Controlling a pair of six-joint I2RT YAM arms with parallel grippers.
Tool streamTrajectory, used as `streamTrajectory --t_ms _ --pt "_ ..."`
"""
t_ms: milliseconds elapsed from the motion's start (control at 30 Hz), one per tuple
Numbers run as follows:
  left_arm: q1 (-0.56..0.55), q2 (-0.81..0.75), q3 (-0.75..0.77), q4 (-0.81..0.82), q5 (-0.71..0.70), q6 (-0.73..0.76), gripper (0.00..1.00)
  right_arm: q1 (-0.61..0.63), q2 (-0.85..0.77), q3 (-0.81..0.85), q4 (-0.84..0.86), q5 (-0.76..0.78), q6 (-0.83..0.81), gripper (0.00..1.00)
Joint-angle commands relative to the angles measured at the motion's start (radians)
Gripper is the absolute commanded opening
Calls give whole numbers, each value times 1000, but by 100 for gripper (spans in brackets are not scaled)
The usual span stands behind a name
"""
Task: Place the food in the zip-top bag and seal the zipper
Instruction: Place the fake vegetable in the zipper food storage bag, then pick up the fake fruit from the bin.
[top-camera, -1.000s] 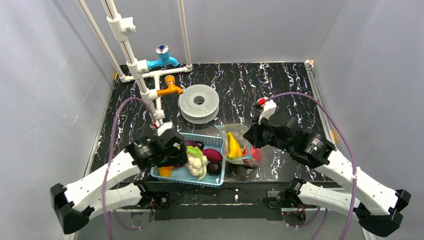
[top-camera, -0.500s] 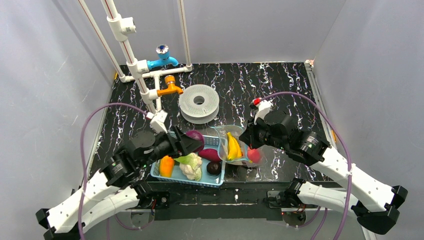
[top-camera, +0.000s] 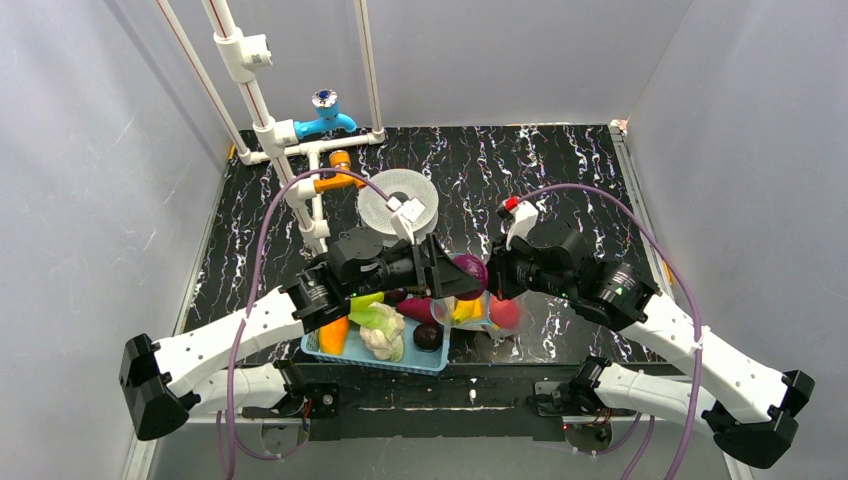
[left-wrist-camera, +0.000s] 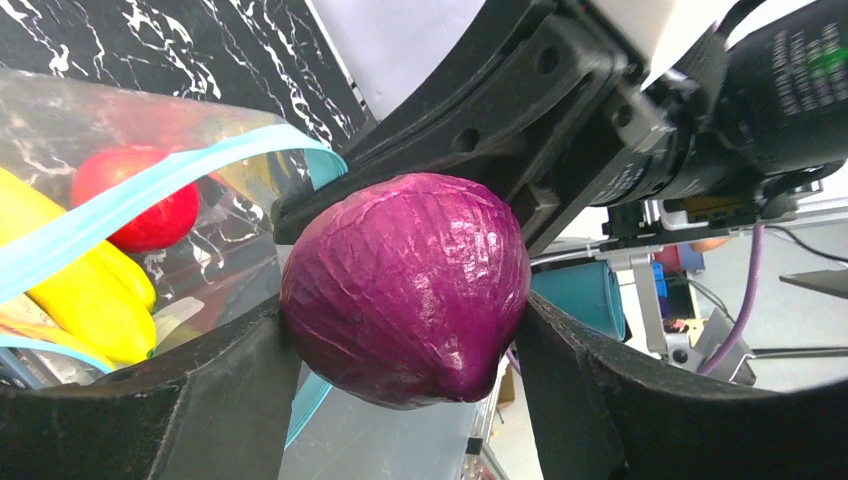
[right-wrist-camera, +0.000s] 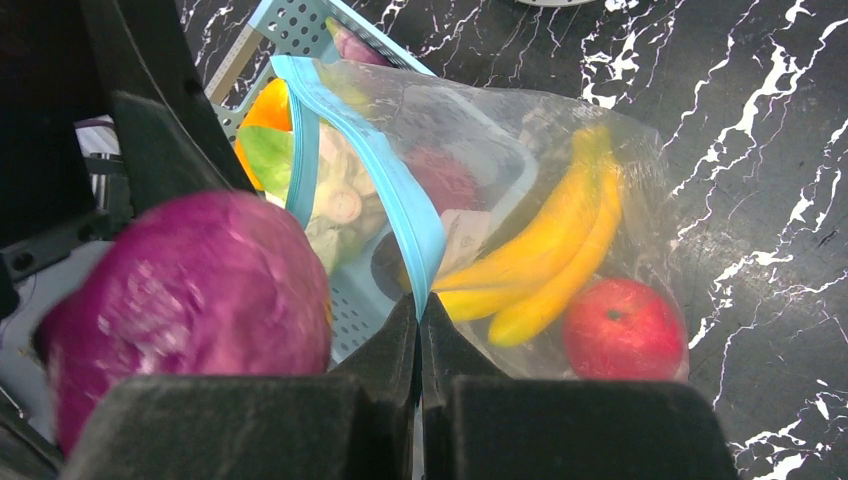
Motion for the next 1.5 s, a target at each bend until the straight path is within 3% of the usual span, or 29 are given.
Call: streamTrajectory --t_ms 0,300,700,767,933,1467 --pt "-39 11 29 -38 -72 27 44 -5 -52 64 54 -20 20 1" --pt "-51 -27 19 -317 -251 30 47 -5 -64 60 67 -37 40 1" --pt "-61 121 150 -392 -243 18 76 -5 -65 43 72 -83 62 1" --pt "-66 120 164 -406 -252 22 85 -5 -66 51 62 -74 62 1" --pt "-67 87 158 -430 -292 22 97 -5 -72 35 63 -65 60 1" --pt "-68 -211 141 -570 -357 52 96 -5 -74 28 25 23 14 1"
